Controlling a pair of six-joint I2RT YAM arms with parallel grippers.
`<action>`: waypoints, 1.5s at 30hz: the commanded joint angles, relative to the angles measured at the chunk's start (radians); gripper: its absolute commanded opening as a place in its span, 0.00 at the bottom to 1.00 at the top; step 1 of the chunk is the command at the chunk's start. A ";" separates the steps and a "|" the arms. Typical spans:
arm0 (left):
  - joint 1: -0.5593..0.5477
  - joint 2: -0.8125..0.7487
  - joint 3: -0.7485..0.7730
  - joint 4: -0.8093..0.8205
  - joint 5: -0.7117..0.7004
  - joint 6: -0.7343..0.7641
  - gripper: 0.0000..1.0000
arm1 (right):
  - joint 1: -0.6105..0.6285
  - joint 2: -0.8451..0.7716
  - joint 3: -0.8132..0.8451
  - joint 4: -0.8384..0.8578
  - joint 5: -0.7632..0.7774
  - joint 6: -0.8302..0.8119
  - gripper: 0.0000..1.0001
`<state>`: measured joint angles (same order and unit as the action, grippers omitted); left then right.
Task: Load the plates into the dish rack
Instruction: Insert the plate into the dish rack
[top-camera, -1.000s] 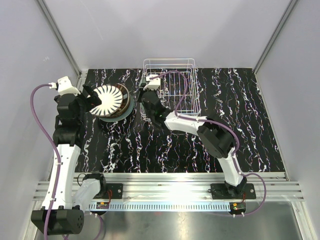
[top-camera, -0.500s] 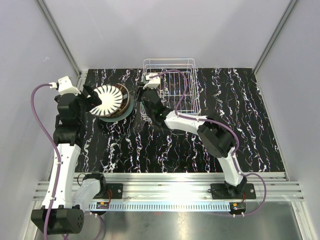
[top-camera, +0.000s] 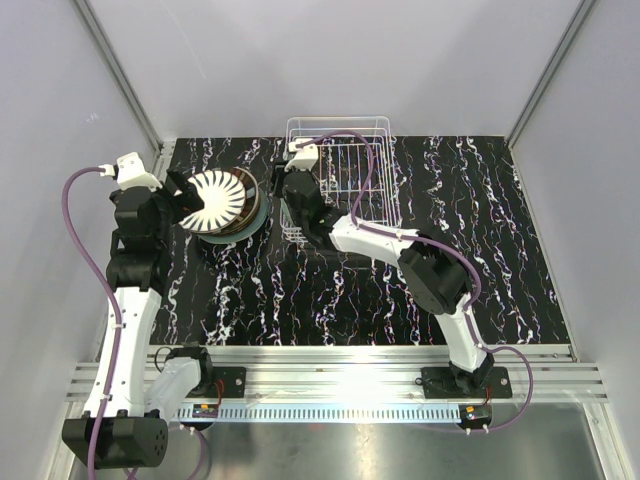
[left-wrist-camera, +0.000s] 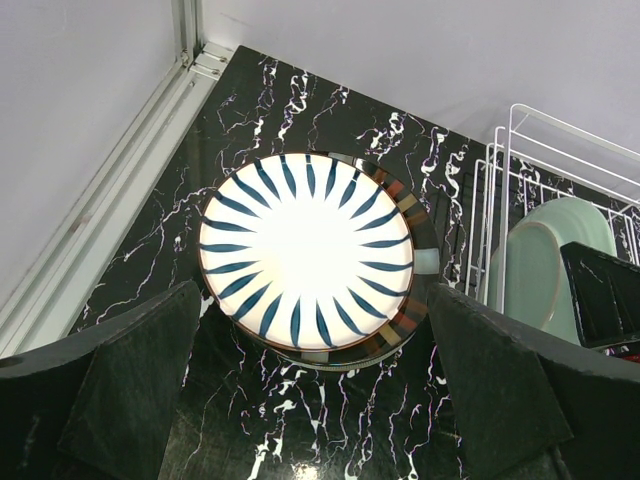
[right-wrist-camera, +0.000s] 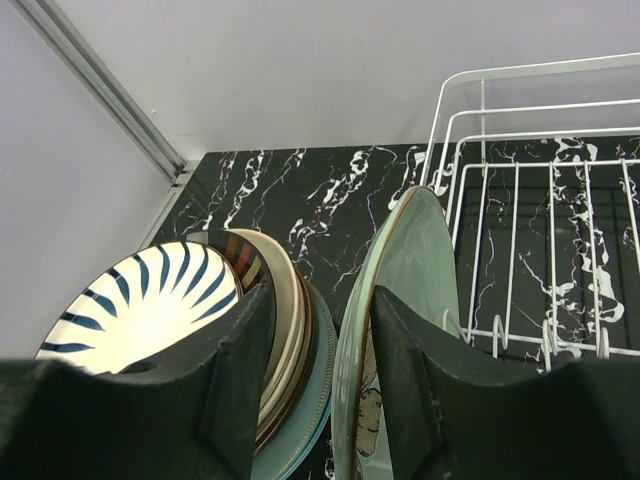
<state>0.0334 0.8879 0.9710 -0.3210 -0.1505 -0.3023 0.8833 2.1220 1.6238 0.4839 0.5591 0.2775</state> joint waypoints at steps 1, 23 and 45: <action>-0.003 0.006 0.015 0.034 0.023 0.017 0.99 | -0.006 -0.065 0.064 -0.037 0.008 -0.012 0.52; -0.004 0.013 0.020 0.028 0.031 0.017 0.99 | -0.006 -0.091 0.148 -0.241 -0.050 0.005 0.63; -0.004 0.025 0.025 0.023 0.039 0.019 0.99 | -0.007 -0.072 0.212 -0.307 -0.148 -0.026 0.63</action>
<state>0.0334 0.9073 0.9710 -0.3218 -0.1303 -0.3016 0.8806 2.0789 1.7836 0.1741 0.4248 0.2810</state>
